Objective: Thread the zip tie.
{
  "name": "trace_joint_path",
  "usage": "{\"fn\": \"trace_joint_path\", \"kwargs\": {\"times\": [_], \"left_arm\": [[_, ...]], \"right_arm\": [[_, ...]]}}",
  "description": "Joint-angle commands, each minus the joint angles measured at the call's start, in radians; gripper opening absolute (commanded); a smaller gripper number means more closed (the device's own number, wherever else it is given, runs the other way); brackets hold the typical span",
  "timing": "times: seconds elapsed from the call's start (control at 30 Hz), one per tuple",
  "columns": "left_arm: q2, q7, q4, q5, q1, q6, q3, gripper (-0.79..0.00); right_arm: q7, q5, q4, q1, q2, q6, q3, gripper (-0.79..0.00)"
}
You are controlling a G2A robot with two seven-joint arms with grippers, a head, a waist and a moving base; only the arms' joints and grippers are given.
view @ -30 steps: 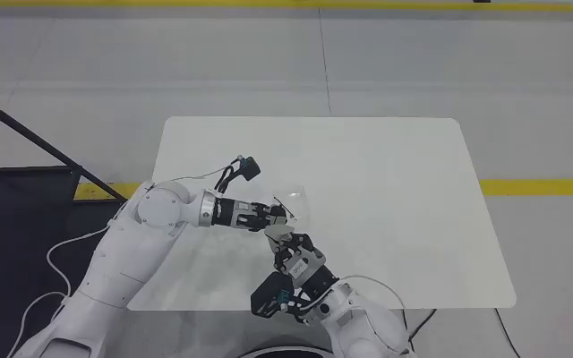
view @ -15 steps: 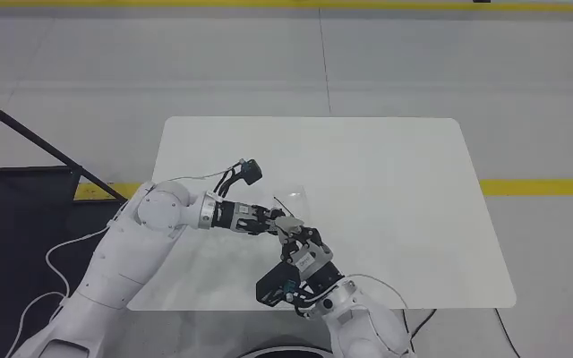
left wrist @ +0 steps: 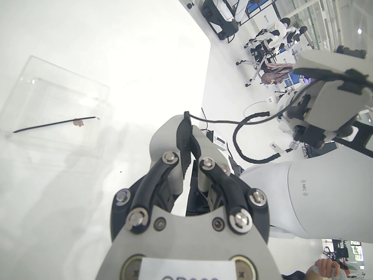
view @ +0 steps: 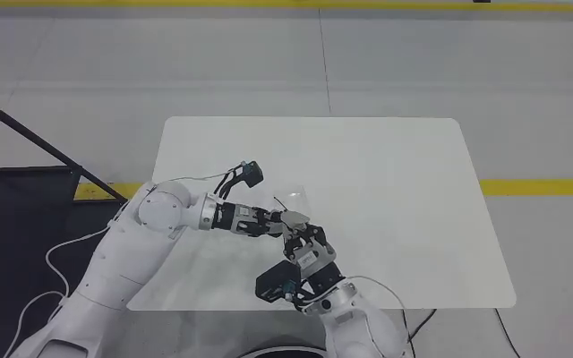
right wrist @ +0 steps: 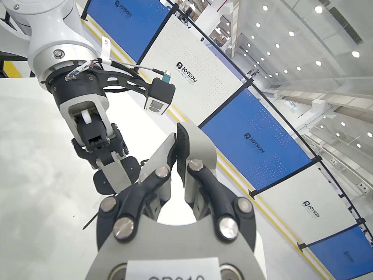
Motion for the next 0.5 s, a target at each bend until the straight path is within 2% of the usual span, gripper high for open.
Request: {"fn": "trace_joint_path", "kwargs": {"times": [0.0, 0.3, 0.47], "left_arm": [[0.001, 0.000, 0.000, 0.000, -0.001, 0.000, 0.002, -0.785], [0.006, 0.002, -0.005, -0.001, -0.003, 0.000, 0.009, -0.785], [0.008, 0.004, -0.007, -0.003, -0.003, 0.001, 0.011, -0.785]], "right_arm": [[0.006, -0.008, 0.003, 0.002, 0.000, 0.004, -0.002, -0.785], [0.066, -0.055, 0.022, 0.021, -0.006, 0.017, -0.023, -0.785], [0.088, -0.094, 0.032, 0.028, -0.012, 0.091, -0.039, -0.785]]}}
